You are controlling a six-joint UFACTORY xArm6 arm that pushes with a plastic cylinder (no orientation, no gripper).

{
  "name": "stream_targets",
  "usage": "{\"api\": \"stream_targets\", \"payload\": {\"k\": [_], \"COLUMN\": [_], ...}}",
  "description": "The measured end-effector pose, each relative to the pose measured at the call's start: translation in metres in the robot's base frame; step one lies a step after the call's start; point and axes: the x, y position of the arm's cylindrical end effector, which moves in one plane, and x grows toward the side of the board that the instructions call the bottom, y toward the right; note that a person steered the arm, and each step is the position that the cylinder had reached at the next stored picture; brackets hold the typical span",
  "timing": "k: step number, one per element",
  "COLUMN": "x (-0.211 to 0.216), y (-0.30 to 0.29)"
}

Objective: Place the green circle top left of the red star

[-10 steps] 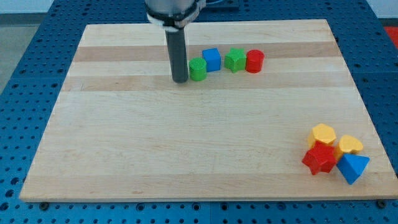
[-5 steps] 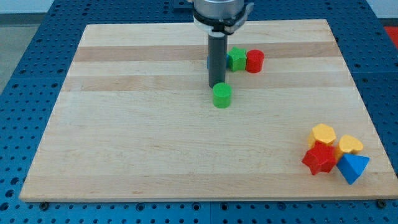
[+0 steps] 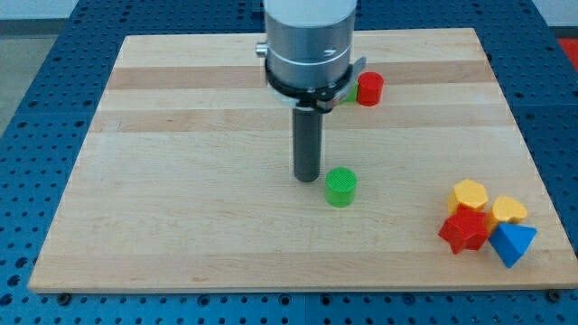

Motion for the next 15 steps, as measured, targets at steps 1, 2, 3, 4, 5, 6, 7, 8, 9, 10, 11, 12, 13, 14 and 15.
{"api": "stream_targets", "payload": {"k": [1, 2, 3, 4, 5, 6, 7, 8, 9, 10, 11, 12, 13, 14, 15], "x": [0.012, 0.025, 0.026, 0.026, 0.024, 0.01, -0.008, -0.01, -0.001, 0.011, 0.015, 0.021, 0.022, 0.022, 0.022], "y": [0.003, 0.018, 0.049, 0.084, 0.096, 0.096, 0.096, 0.112, 0.122, 0.122, 0.122, 0.122, 0.122, 0.123, 0.129]}}
